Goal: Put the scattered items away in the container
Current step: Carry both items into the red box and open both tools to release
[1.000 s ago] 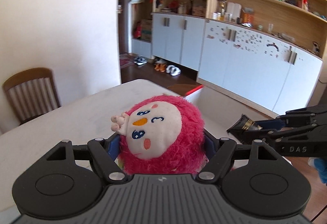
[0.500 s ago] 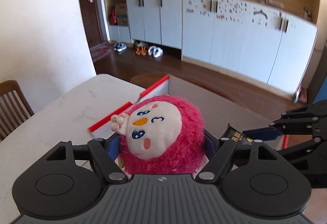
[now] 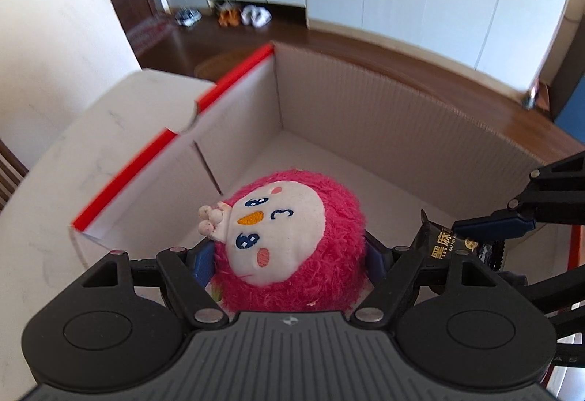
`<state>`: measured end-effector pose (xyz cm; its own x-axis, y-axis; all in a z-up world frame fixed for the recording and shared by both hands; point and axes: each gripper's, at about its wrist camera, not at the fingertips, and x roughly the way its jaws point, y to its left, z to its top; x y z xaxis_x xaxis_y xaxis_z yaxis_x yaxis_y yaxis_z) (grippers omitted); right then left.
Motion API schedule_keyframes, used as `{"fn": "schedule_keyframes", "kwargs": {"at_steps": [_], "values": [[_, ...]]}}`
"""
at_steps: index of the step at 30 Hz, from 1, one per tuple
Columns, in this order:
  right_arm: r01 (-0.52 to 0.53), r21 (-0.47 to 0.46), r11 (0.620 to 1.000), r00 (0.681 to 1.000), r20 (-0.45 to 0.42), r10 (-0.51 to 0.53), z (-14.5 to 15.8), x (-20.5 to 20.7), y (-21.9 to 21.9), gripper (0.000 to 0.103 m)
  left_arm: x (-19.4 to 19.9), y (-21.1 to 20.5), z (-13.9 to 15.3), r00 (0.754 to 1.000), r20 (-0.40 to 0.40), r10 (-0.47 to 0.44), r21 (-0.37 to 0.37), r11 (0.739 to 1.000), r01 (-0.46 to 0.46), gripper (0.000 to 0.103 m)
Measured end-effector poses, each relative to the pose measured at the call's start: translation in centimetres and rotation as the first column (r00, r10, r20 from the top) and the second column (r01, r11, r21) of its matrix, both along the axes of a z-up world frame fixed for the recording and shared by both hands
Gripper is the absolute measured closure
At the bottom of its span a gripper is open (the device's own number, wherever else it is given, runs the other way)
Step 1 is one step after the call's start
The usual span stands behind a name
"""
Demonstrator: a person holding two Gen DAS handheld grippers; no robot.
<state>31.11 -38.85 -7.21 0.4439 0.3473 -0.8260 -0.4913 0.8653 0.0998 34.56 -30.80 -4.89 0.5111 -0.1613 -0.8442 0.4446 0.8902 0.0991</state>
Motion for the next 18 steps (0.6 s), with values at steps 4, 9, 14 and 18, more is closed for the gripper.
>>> {"fn": "schedule_keyframes", "kwargs": {"at_steps": [4,9,14,18], "values": [[-0.005,-0.036,0.999,0.999,-0.042,0.004,-0.5,0.6,0.5,0.0,1.0,-0.6,-0.9,0.998,-0.062,-0.028,0.028,0.999,0.03,0.025],[-0.013,-0.068,0.998,0.997,-0.079,0.007,-1.1,0.8,1.2,0.0,2.3,-1.3,-2.0,0.988,-0.141,-0.06,0.061,0.996,0.069,0.022],[-0.026,-0.076,0.997,0.995,-0.102,0.018,-1.4,0.4,1.7,0.0,2.5,-1.2,-2.2,0.984,-0.163,-0.071,0.075,0.994,0.084,0.019],[-0.021,-0.06,0.998,0.996,-0.091,0.015,-0.7,-0.4,1.6,0.0,2.3,-0.3,-2.0,0.985,-0.161,-0.062,0.063,0.995,0.073,0.018]]}}
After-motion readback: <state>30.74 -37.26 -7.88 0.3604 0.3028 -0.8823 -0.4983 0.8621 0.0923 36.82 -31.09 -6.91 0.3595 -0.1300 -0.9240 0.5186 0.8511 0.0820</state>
